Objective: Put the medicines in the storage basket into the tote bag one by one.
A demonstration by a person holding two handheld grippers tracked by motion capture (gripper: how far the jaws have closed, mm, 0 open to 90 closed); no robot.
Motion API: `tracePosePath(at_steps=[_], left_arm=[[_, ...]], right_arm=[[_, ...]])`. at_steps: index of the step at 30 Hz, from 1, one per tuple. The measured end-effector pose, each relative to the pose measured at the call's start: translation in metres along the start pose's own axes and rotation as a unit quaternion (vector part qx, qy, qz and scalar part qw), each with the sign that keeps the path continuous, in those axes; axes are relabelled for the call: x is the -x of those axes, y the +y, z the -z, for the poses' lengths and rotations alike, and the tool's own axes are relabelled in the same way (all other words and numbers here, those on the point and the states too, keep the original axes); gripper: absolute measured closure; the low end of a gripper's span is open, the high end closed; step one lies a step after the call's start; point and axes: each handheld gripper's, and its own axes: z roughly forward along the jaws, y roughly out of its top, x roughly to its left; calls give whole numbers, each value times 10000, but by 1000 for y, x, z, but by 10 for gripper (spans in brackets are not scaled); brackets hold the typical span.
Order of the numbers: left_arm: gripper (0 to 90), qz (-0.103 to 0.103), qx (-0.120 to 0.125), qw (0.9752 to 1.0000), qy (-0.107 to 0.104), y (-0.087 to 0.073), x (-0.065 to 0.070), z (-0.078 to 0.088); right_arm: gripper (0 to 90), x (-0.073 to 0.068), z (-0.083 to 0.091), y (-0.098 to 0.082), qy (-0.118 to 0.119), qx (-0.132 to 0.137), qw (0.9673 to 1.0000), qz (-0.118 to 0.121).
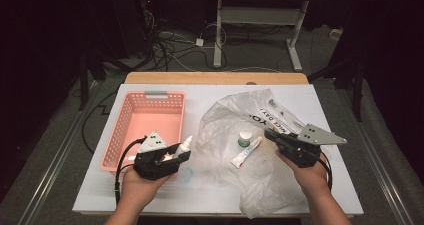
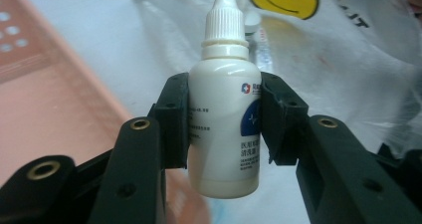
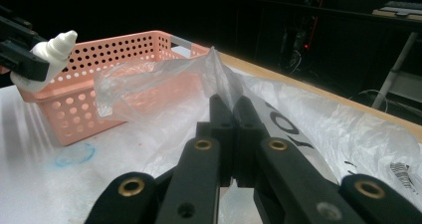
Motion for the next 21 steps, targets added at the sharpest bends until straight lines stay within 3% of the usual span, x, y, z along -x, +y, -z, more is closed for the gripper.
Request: tracePosePath(at_steps=[13,21], left_arm=[[578,-312,-279,9981,-458,9,34,-42],[578,-433,-395,9964,-613,15,48,-67]], right_arm=[[900,0,1,1,8,62,10000,5],[900,0,1,1,18,70,10000,0]])
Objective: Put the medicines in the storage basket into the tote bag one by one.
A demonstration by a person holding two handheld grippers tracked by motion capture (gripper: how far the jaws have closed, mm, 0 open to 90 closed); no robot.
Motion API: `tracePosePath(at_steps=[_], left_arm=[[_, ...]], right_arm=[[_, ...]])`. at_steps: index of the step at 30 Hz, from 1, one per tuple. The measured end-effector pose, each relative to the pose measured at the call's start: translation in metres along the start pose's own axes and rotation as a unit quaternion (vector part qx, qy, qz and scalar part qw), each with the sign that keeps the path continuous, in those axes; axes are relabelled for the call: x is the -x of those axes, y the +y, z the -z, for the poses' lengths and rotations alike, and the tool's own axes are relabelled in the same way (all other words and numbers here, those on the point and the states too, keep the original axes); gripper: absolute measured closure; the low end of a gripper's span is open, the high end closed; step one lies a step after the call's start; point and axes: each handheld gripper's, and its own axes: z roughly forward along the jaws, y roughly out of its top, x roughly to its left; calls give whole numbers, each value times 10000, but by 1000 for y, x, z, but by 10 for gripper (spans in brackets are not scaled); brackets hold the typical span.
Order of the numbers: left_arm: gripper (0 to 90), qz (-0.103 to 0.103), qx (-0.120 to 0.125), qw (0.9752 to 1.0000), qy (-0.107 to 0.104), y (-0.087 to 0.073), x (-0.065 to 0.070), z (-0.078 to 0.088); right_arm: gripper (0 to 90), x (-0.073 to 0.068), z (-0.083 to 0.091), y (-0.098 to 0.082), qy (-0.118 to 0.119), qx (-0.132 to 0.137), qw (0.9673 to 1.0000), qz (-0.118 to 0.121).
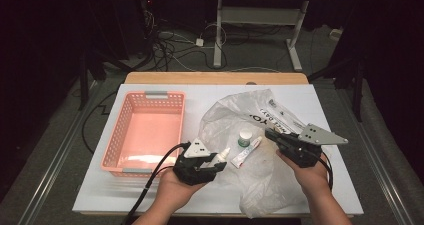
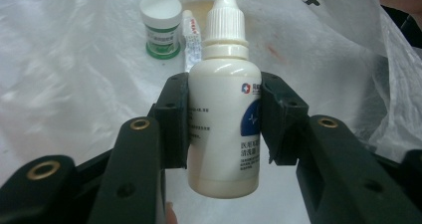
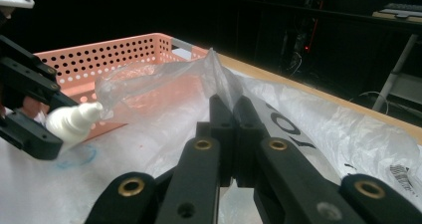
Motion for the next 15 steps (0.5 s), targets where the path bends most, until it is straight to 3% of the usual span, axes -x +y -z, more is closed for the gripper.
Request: tracePosePath(at_steps=[15], left_arm=[[577,-244,-227,9992,-203,19,15,-50]], right_arm=[[900,0,1,1,9,25,10000,-19]])
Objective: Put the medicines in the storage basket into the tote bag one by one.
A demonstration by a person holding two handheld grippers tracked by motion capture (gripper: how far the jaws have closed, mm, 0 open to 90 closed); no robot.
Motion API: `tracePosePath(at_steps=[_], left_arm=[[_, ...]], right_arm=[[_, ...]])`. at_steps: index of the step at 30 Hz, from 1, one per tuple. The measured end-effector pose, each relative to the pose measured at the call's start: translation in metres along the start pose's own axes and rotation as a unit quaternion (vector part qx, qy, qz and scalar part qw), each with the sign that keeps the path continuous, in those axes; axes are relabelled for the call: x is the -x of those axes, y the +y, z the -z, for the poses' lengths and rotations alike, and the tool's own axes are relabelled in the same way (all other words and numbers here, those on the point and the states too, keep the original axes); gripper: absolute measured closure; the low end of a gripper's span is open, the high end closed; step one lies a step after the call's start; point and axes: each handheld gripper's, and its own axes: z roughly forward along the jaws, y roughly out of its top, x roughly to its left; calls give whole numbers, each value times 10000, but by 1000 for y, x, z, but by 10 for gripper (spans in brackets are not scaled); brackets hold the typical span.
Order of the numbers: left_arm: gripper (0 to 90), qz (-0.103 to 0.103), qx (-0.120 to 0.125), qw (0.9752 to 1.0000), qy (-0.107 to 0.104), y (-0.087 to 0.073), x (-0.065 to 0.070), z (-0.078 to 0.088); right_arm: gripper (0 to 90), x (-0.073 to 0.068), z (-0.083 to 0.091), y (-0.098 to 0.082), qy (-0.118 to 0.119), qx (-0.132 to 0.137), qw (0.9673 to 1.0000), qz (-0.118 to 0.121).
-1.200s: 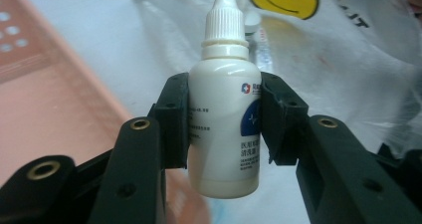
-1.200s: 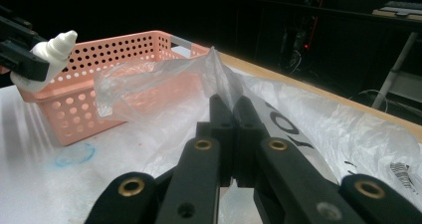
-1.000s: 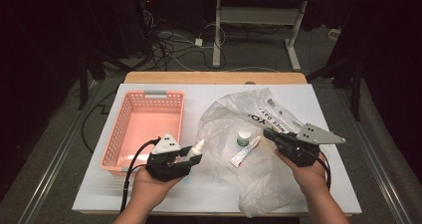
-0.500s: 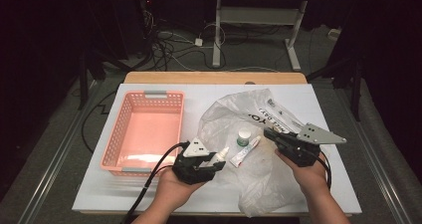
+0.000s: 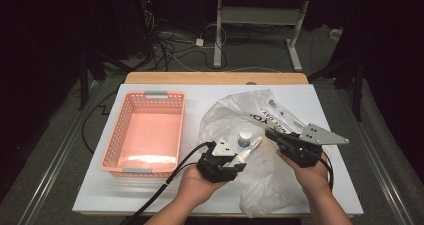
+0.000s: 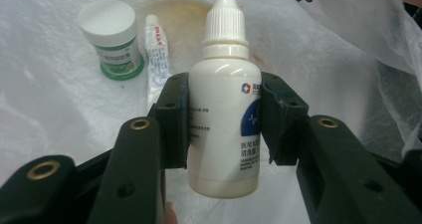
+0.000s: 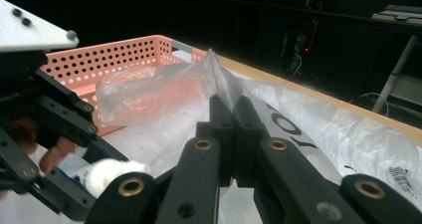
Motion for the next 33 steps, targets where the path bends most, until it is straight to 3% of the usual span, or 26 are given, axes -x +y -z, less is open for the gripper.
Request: tracePosePath(at_steps=[21,24,28,33], left_arm=[[575,-42,-119,9999,60,21,-1,-54],[575,-16,-153,9998,115,23,-2,-65],[574,-46,-225,9991,365,27,-5,-82],[573,105,-199,9991,371,31,-10,-97]], right_arm=[[900,0,2,4,-2,102,9999,0],[900,1,4,5,-4,106,9999,-4],[900,2,5,5,-18,128,9999,-17],[900,3,4,4,-13,130,9999,-21]])
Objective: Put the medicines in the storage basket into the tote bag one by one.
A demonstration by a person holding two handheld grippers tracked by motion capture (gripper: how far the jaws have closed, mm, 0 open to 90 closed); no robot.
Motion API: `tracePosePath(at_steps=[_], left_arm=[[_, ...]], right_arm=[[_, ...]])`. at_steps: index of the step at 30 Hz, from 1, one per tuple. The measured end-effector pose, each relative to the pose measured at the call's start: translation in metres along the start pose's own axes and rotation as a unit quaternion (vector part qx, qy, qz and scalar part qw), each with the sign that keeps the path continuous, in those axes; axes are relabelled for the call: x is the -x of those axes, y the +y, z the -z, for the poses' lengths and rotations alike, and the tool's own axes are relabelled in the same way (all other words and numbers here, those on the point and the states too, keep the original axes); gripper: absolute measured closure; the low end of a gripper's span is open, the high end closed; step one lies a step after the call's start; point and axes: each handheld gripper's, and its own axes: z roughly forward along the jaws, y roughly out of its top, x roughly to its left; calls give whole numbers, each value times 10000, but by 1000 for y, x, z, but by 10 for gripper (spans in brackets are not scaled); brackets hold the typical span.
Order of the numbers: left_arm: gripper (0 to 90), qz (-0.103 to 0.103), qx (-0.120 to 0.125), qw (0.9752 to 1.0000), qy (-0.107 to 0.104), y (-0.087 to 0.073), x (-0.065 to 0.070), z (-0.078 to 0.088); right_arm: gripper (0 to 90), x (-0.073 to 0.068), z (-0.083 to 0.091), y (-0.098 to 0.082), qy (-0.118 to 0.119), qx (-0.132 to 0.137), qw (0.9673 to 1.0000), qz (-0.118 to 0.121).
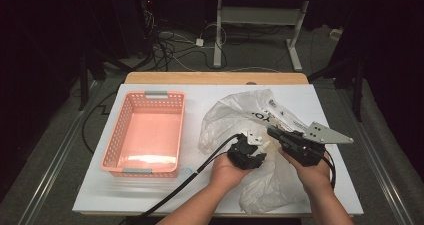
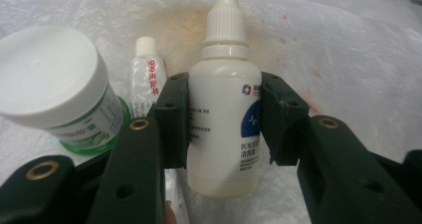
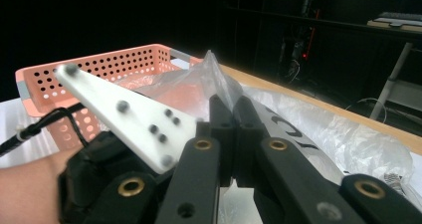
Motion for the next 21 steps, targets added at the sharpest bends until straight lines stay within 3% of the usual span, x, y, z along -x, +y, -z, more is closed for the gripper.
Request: tracePosePath(at_steps=[1,2,3,5,7,8,9,11,12,16,21], left_arm=[[573,-22,-34,10000,16,1,0,-2],[573,135,95,9999,32,1,1,-5],[572,-59,-106,9999,7,1,-2,-5],[572,-12,-119,9999,28,2,-3,-7],[571,206,52,9997,98,1,-1,-10],[571,189,29,9998,114,1,-2,-10],[571,-131,-257,9996,59,2,-6,-7],[564,263,127,9996,60,1,-1,-10],[541,-24,-69,10000,-23,1,-4,-6],[502,58,138,9997,-171,0,-2,1],[469,-19,206,9996,-193,-10,-3,17]], right_arm=[[900,0,0,0,-2,-7,10000,-16],[900,0,0,0,-5,-17,10000,-25],[900,0,0,-1,-3,-16,10000,-20],[900,1,0,-1,-1,-18,10000,-27],[900,1,0,-1,3,-14,10000,-37],[900,1,0,-1,4,-16,10000,-43],[900,1,0,-1,5,-16,10000,-46],[900,1,0,-1,7,-13,10000,-38],[900,1,0,-1,6,-15,10000,-37],[900,1,0,-2,6,-12,10000,-32],[900,1,0,-2,5,-28,10000,-37]])
